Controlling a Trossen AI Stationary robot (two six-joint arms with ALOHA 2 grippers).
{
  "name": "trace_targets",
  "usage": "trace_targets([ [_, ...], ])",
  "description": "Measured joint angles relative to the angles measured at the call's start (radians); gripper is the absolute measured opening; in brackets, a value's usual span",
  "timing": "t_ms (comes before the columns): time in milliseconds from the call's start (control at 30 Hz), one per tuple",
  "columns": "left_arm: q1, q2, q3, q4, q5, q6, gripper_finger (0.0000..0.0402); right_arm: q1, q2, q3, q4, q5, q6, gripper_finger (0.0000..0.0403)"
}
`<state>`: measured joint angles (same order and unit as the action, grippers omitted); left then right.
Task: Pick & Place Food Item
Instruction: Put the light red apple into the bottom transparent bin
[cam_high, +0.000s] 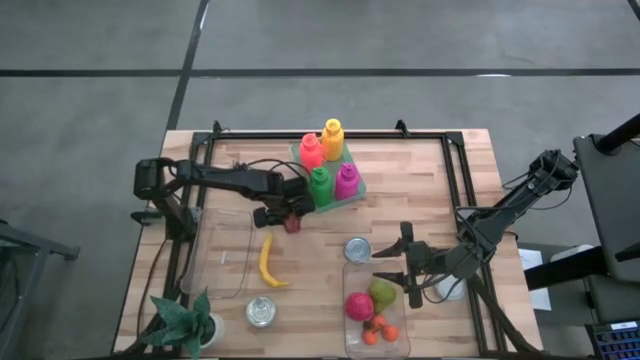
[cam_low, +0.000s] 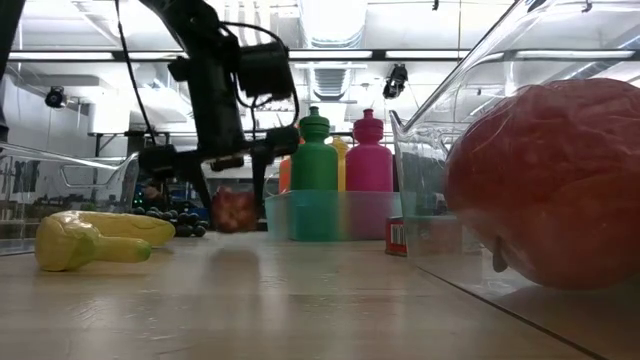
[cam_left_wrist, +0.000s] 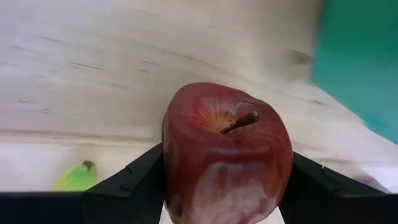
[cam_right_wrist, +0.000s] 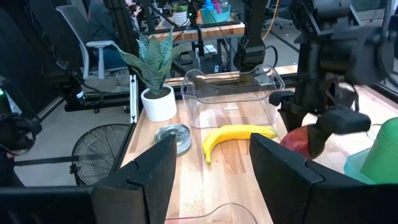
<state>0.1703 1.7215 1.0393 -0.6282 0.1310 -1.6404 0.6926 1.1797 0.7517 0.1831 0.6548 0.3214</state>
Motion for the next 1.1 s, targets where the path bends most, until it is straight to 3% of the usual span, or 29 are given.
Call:
trace_targets([
  [400,0.003,-0.268,0.0,-0.001,-0.053,0.22,0.0239,0.001,0.0,0.0,0.0,0.0,0.0,0.0199],
  [667,-0.024,-0.401,0.0,0.142,-0.051,0.539,0.0239,0.001,0.0,0.0,-0.002,0.0,0.0,0.0199],
  [900,-0.166,-0.433,0.0,0.315,-0.024,0.853,0.0239,0.001,0.0,0.0,-0.001,0.0,0.0,0.0199],
  [1100,-0.346,-0.421,0.0,0.444,-0.031,1.031,0.0239,0.001,0.0,0.0,-0.001,0.0,0.0,0.0199],
])
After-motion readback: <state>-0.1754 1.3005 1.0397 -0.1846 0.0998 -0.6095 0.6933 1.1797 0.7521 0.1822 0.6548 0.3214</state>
